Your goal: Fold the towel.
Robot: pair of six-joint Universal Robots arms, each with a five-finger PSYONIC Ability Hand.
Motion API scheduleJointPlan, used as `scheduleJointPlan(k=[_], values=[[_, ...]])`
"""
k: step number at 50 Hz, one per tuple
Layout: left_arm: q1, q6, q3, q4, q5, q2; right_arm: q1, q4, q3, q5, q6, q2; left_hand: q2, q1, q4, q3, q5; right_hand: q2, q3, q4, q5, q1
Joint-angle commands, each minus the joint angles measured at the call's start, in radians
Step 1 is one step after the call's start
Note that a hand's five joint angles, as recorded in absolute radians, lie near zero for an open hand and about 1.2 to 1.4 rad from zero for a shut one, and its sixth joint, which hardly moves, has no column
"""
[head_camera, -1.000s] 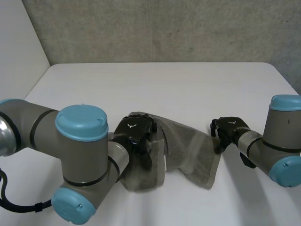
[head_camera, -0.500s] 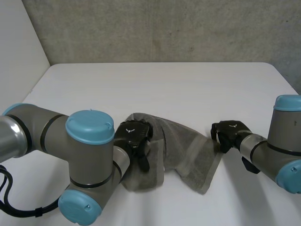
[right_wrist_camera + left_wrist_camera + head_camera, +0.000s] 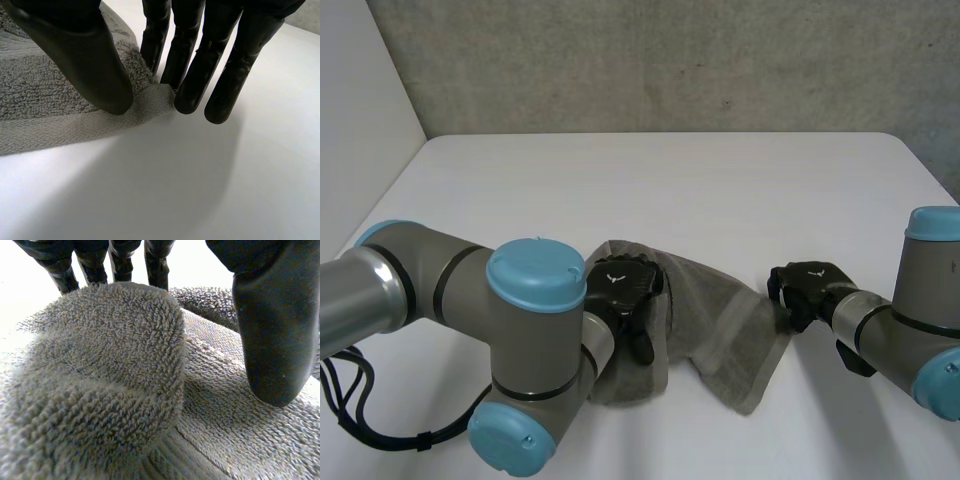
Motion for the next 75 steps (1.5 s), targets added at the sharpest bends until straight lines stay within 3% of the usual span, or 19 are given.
scheduleJointPlan(k=[1, 11, 13, 14, 16, 17, 18, 19, 20, 31, 38, 45, 49, 57, 59, 67, 72, 74, 75], values=[[0.000, 0.000, 0.043, -0.005, 0.001, -0.030, 0.004, 0.000, 0.002, -0.002, -0.001, 0.004, -0.034, -0.035, -0.040, -0.036, -0.005, 0.002, 0.003, -0.004, 0.004, 0.003], [-0.001, 0.000, 0.079, -0.012, 0.004, -0.072, 0.007, 0.000, 0.005, -0.004, -0.009, 0.006, 0.007, 0.006, 0.002, 0.005, 0.036, 0.016, 0.017, 0.010, 0.019, 0.018], [-0.001, 0.000, 0.084, -0.026, 0.004, -0.081, 0.006, 0.000, 0.005, -0.004, -0.007, 0.006, 0.249, 0.248, 0.244, 0.247, 0.278, 0.028, 0.029, 0.022, 0.030, 0.030], [-0.001, 0.000, 0.084, -0.026, 0.004, -0.081, 0.006, 0.000, 0.005, -0.004, -0.007, 0.006, 0.251, 0.250, 0.245, 0.248, 0.280, 0.028, 0.029, 0.022, 0.031, 0.030], [-0.001, 0.000, 0.084, -0.043, 0.001, -0.081, 0.006, 0.000, 0.005, -0.005, -0.009, 0.007, 0.695, 0.694, 0.689, 0.692, 0.724, 0.116, 0.117, 0.110, 0.118, 0.117], [-0.001, 0.000, 0.084, -0.043, 0.001, -0.081, 0.006, 0.000, 0.005, -0.005, -0.009, 0.007, 0.697, 0.696, 0.691, 0.695, 0.726, 0.116, 0.117, 0.110, 0.119, 0.118], [-0.001, 0.000, 0.084, -0.049, -0.002, -0.075, 0.007, 0.000, 0.005, -0.011, -0.009, 0.007, 0.953, 0.952, 0.947, 0.951, 0.982, 0.183, 0.184, 0.177, 0.186, 0.185], [-0.001, 0.000, 0.084, -0.049, -0.002, -0.075, 0.006, 0.000, 0.005, -0.019, -0.009, 0.006, 0.955, 0.955, 0.950, 0.953, 0.985, 0.315, 0.316, 0.309, 0.317, 0.316], [0.000, -0.002, 0.084, -0.055, -0.005, -0.064, 0.006, 0.000, 0.005, -0.019, -0.009, 0.006, 1.121, 1.120, 1.115, 1.118, 1.150, 0.316, 0.317, 0.310, 0.318, 0.317], [0.011, -0.003, 0.069, -0.065, -0.061, 0.147, 0.001, 0.009, 0.004, -0.065, -0.001, -0.048, 1.122, 1.122, 1.117, 1.120, 1.152, 0.335, 0.336, 0.329, 0.338, 0.337], [0.039, -0.003, 0.069, -0.081, -0.061, 0.272, 0.000, 0.113, -0.019, -0.144, 0.002, -0.169, 1.122, 1.122, 1.117, 1.120, 1.152, 0.335, 0.336, 0.329, 0.338, 0.337], [0.143, -0.003, 0.070, -0.135, -0.041, 0.450, -0.057, 0.210, -0.073, -0.221, 0.029, -0.327, 1.122, 1.122, 1.117, 1.120, 1.152, 0.335, 0.336, 0.329, 0.338, 0.337], [0.197, -0.006, 0.075, -0.144, -0.016, 0.528, -0.107, 0.302, -0.152, -0.313, 0.074, -0.451, 1.122, 1.122, 1.117, 1.120, 1.152, 0.335, 0.336, 0.329, 0.338, 0.337], [0.341, -0.013, 0.104, -0.144, 0.103, 0.720, -0.216, 0.379, -0.376, -0.422, 0.193, -0.572, 1.122, 1.122, 1.117, 1.120, 1.152, 0.335, 0.336, 0.329, 0.338, 0.337], [0.391, -0.017, 0.122, -0.149, 0.152, 0.749, -0.230, 0.386, -0.419, -0.428, 0.214, -0.572, 1.122, 1.122, 1.117, 1.120, 1.152, 0.335, 0.336, 0.329, 0.338, 0.337], [0.482, -0.052, 0.073, -0.175, 0.202, 0.734, -0.247, 0.502, -0.604, -0.447, 0.138, -0.474, 1.122, 1.122, 1.117, 1.120, 1.152, 0.335, 0.336, 0.329, 0.338, 0.337], [0.543, -0.052, 0.024, -0.163, 0.232, 0.638, -0.189, 0.600, -0.705, -0.405, -0.050, -0.339, 1.122, 1.122, 1.117, 1.120, 1.152, 0.335, 0.336, 0.329, 0.338, 0.337], [0.559, -0.054, 0.029, -0.158, 0.254, 0.582, -0.087, 0.638, -0.816, -0.312, -0.147, -0.231, 1.122, 1.122, 1.117, 1.120, 1.152, 0.335, 0.336, 0.329, 0.338, 0.337], [0.571, -0.053, 0.041, -0.149, 0.274, 0.524, -0.086, 0.638, -0.817, -0.312, -0.147, -0.230, 1.122, 1.122, 1.117, 1.120, 1.152, 0.335, 0.336, 0.329, 0.338, 0.337]])
